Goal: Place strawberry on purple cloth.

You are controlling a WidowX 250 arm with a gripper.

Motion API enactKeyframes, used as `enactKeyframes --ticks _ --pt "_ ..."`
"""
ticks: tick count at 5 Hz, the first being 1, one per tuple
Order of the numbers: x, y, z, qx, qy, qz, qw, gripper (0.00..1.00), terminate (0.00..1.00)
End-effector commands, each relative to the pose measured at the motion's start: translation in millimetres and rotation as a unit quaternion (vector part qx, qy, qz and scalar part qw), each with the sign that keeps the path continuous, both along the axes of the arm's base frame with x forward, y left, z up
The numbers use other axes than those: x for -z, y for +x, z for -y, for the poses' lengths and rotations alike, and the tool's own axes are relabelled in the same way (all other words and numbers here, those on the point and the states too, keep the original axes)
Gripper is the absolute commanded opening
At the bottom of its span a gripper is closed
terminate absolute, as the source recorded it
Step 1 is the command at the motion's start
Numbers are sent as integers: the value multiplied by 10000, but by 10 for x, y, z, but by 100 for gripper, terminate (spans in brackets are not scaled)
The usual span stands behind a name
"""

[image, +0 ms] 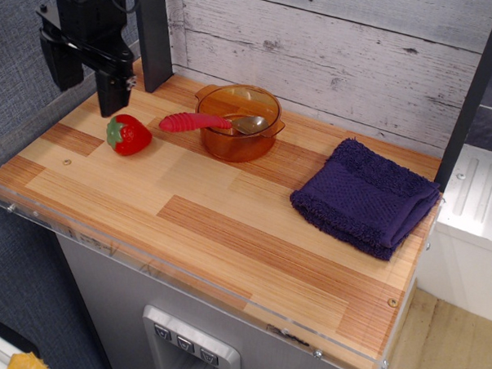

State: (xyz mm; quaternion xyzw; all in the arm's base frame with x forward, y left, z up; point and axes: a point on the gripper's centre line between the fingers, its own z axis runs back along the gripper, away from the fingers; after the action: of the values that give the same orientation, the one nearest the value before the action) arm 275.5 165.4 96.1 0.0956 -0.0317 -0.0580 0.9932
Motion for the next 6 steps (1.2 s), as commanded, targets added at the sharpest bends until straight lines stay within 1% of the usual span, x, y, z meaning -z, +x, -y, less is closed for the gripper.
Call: enactKeyframes --ticks 1,2,3,4,5,6 --pt "-49 183 -171 2015 44 146 9794 100 0" --pt "51 274 -177 2084 -483 504 9755 100 0" --pt "145 339 -164 2097 -565 400 9753 100 0" --pt "235 385 -108 2025 -523 219 9776 100 0" --pt "348 439 -18 2307 -524 -147 9715 100 0" --pt "432 457 32 2411 -605 -376 9679 100 0"
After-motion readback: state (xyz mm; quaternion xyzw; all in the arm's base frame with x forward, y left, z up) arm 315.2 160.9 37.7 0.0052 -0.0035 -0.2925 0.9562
